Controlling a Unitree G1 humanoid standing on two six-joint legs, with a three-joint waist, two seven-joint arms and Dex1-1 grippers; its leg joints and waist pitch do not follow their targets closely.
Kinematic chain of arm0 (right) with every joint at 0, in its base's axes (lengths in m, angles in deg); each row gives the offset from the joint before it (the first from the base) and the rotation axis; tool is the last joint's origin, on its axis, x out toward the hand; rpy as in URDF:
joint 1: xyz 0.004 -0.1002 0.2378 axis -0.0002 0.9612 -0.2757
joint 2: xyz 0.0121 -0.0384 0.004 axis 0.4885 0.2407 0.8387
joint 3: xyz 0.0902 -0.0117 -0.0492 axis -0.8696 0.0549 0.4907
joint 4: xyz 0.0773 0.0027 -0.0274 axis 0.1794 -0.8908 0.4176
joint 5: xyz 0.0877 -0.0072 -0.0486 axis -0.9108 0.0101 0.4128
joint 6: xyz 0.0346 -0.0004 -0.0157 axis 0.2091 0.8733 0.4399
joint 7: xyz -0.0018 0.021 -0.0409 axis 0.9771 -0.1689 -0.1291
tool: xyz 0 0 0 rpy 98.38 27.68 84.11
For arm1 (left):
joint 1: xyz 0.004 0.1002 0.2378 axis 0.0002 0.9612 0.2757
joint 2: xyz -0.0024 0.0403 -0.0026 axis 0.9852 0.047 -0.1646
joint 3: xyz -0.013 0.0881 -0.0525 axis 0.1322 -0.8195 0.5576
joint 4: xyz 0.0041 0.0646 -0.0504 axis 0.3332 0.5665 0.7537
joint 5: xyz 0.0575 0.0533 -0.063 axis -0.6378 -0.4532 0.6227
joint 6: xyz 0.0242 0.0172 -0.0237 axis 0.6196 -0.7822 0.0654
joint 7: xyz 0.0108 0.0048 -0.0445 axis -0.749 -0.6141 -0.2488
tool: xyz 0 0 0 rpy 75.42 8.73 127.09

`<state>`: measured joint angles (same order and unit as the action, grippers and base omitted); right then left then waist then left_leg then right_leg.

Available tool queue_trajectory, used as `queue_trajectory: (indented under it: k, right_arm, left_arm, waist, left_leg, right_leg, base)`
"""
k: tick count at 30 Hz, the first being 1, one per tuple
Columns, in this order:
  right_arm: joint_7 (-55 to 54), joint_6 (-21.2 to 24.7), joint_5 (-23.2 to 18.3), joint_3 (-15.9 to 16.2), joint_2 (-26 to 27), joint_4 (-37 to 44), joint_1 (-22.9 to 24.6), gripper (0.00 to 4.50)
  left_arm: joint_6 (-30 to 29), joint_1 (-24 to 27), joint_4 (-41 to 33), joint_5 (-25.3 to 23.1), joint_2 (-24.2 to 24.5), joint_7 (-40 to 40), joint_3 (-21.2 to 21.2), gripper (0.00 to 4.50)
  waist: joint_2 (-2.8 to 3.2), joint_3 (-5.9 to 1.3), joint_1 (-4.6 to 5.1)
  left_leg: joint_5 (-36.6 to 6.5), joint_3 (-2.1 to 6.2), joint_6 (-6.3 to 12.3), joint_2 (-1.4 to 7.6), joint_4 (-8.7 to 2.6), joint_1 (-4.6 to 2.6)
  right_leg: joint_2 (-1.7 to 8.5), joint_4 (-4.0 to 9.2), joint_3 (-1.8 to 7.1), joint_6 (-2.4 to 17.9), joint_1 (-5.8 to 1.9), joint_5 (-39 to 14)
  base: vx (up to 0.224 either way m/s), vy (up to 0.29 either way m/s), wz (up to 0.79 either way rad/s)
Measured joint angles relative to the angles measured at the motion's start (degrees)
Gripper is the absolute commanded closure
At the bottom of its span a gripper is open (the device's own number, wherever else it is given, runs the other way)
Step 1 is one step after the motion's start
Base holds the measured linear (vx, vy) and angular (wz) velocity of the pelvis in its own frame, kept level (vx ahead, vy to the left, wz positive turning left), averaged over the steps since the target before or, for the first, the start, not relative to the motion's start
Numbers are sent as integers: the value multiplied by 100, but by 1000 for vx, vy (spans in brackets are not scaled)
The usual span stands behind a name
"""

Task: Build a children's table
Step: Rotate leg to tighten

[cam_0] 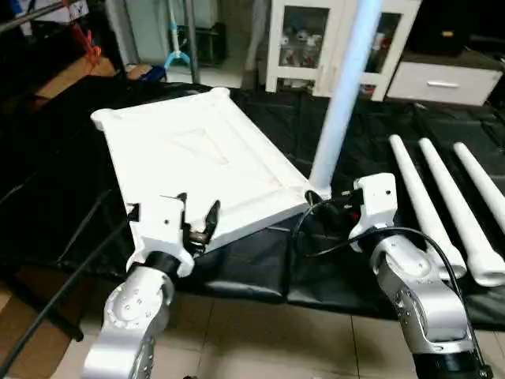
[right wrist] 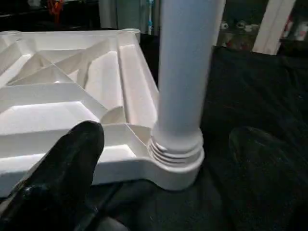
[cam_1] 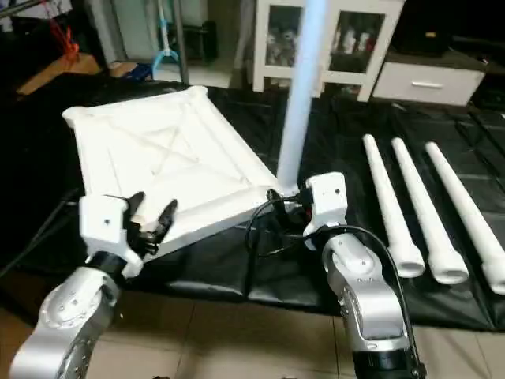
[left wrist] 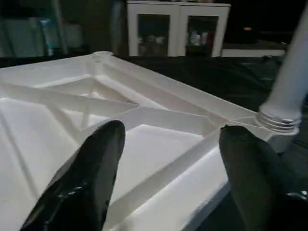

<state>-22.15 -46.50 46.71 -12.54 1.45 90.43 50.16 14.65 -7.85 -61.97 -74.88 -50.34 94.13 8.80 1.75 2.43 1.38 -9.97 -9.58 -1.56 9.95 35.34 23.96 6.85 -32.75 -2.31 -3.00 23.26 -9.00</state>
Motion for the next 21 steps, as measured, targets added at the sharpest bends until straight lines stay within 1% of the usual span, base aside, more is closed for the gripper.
queue_trajectory:
  k: [3,6,7,8,9,10,11,12,13,14,15,16,17,18,19,20,21]
  right_arm:
    - [-39,-8,17,-6,-25,-6,2,2]
    - [-54,-92,63,-34,-132,-185,-194,2]
    - [-41,-135,68,-56,-191,-294,-299,2]
    - [2,-206,102,-106,-279,-472,-457,2]
    - [28,-251,115,-157,-324,-558,-553,2]
    - [54,-288,116,-202,-353,-648,-624,2]
    - [73,-327,114,-293,-436,-765,-639,2]
    - [75,-333,114,-342,-476,-885,-728,2]
    - [78,-340,109,-378,-493,-944,-799,2]
    - [97,-343,98,-374,-458,-965,-911,2]
    - [121,-357,77,-358,-404,-910,-949,2]
    - [136,-380,57,-347,-368,-880,-912,2]
    - [131,-353,52,-320,-350,-856,-757,2]
    - [116,-329,46,-295,-279,-754,-578,2]
    - [99,-314,41,-226,-194,-639,-419,2]
    - [39,-262,45,-136,-114,-497,-247,2]
    - [0,-239,48,-92,-81,-443,-181,2]
  left_arm:
    - [15,-19,13,-44,-1,-7,-34,58]
    - [-10,-22,149,-91,34,-4,-99,58]
    - [-37,-22,160,-104,52,4,-132,58]
    - [-60,-22,161,-126,81,36,-197,58]
    - [-79,-22,161,-127,94,57,-231,58]
    - [-108,-34,169,-128,106,68,-264,58]
    - [-115,-94,195,-124,135,122,-322,58]
    - [-106,-91,186,-127,124,127,-317,58]
    - [-104,-55,216,-126,78,125,-314,58]
    - [-65,50,255,-159,-1,77,-313,58]
    - [-10,37,299,-188,-37,15,-316,58]
    - [62,-69,318,-204,-55,-41,-301,58]
    - [122,-99,317,-206,-128,-143,-280,58]
    - [142,-19,305,-212,-194,-249,-212,58]
    - [140,68,304,-218,-198,-324,-141,58]
    - [137,156,299,-211,-189,-364,-66,58]
    - [138,222,292,-204,-176,-394,-12,58]
  waist:
    - [19,7,58]
    - [45,25,154]
    - [46,33,181]
    - [70,53,203]
    - [83,73,200]
    - [54,101,157]
    - [-71,92,12]
    - [-196,67,-98]
    - [-248,93,-141]
    - [-146,65,-283]
    - [-69,43,-272]
    - [-25,18,-239]
    - [-48,32,-209]
    - [-44,26,-185]
    - [-34,33,-169]
    - [-34,35,-152]
    - [-37,39,-138]
  left_leg:
    - [0,24,0,0,0,-1]
    - [-1,78,-1,-6,-2,2]
    - [-1,87,-1,-6,-2,1]
    - [-2,110,-1,2,-10,0]
    - [-2,108,-1,7,-49,0]
    - [-2,56,-2,6,-113,-16]
    - [-1,-136,-1,12,-165,-72]
    - [-1,-264,-1,18,-157,-109]
    - [-87,-223,-26,-1,73,-62]
    - [-189,115,-12,-71,449,-88]
    - [-201,292,-30,-154,488,-156]
    - [-353,301,-215,-156,338,-188]
    - [-306,239,-223,-98,228,-150]
    - [-290,217,-225,-54,176,-158]
    - [-280,209,-221,-31,151,-179]
    - [-280,192,-221,-15,148,-198]
    - [-281,189,-221,-15,149,-204]
  right_leg:
    - [-7,31,-23,0,0,0]
    - [-40,100,-61,1,-22,-1]
    - [-42,116,-87,2,-27,-2]
    - [-40,152,-139,8,-54,-5]
    - [-37,134,-167,46,-70,-36]
    - [-21,-56,-162,142,-61,-182]
    - [-8,-526,-96,196,-103,-455]
    - [-54,-663,99,58,-98,-445]
    - [-61,-669,159,48,20,-448]
    - [-70,-671,167,48,74,-448]
    - [-70,-658,117,48,102,-448]
    - [-61,-612,77,56,161,-444]
    - [-132,-481,105,113,160,-407]
    - [-206,-357,152,224,107,-326]
    - [-231,-260,152,256,45,-243]
    - [-238,-203,146,258,13,-192]
    - [-236,-188,143,253,10,-195]
  base:
    - [0,0,0]
    - [0,0,0]
    - [-56,7,-7]
    - [-74,13,-6]
    - [-74,13,-6]
    - [-116,-19,6]
    - [-45,-123,17]
    - [-45,-123,17]
    - [-59,-129,14]
    - [-56,-23,-11]
    - [-56,-23,-11]
    - [0,0,0]
    - [-104,-31,33]
    - [-104,-31,33]
    - [-62,1,5]
    - [0,0,0]
    - [0,0,0]
